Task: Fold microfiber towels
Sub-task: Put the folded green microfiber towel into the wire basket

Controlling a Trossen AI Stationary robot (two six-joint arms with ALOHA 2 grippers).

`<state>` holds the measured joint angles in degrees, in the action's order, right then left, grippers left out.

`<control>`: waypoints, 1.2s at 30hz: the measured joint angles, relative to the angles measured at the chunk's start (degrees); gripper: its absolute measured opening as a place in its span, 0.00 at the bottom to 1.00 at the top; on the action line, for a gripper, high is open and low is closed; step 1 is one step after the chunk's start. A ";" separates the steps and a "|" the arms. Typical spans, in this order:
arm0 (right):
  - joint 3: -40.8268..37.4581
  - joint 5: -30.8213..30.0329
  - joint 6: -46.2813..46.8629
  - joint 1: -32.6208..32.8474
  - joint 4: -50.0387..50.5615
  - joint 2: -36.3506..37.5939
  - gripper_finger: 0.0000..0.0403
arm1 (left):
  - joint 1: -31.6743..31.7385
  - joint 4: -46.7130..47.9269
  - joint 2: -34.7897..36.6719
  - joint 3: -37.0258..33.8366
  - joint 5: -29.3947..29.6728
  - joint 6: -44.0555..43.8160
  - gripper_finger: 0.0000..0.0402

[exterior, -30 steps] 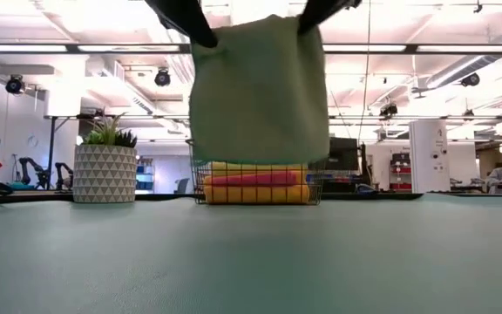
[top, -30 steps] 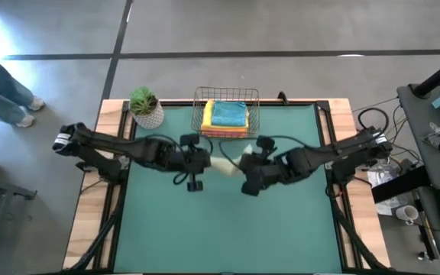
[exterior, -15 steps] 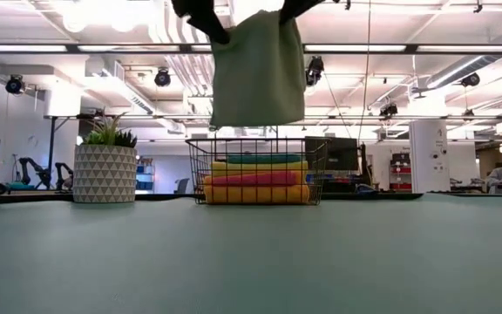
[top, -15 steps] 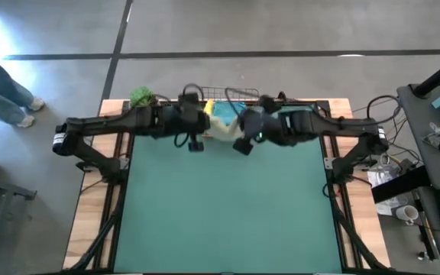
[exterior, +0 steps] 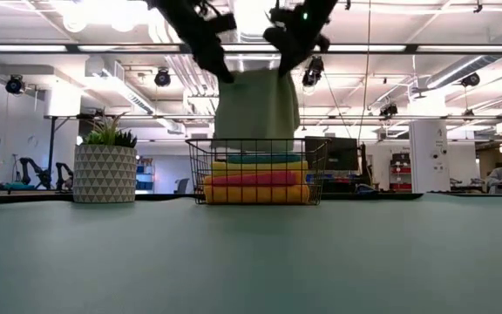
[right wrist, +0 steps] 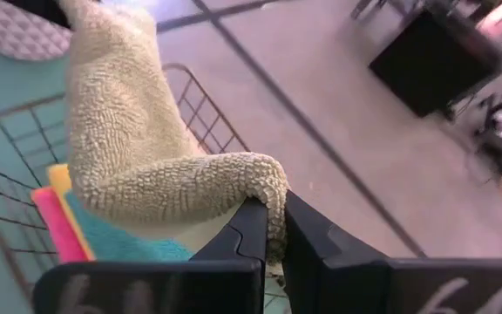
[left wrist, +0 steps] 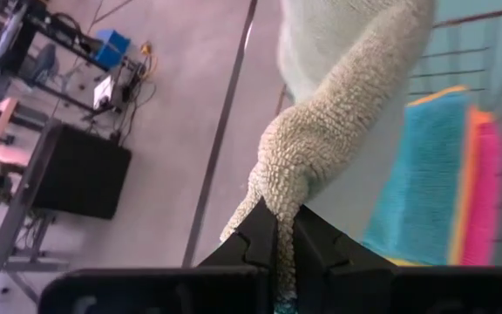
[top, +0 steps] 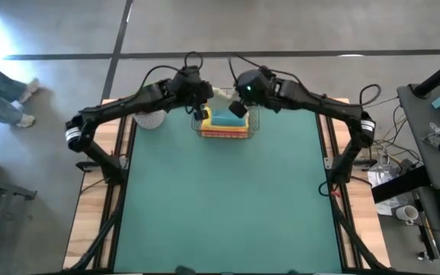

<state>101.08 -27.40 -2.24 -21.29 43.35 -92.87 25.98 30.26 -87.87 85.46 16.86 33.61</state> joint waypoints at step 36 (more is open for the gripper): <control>-10.87 24.64 -8.03 -10.77 -5.71 -5.82 0.03 | 6.16 -2.80 -7.98 -6.83 -5.44 -2.37 0.00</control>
<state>90.21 -2.76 -10.28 -32.05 37.65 -98.70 32.14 27.46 -95.85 78.63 11.43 31.23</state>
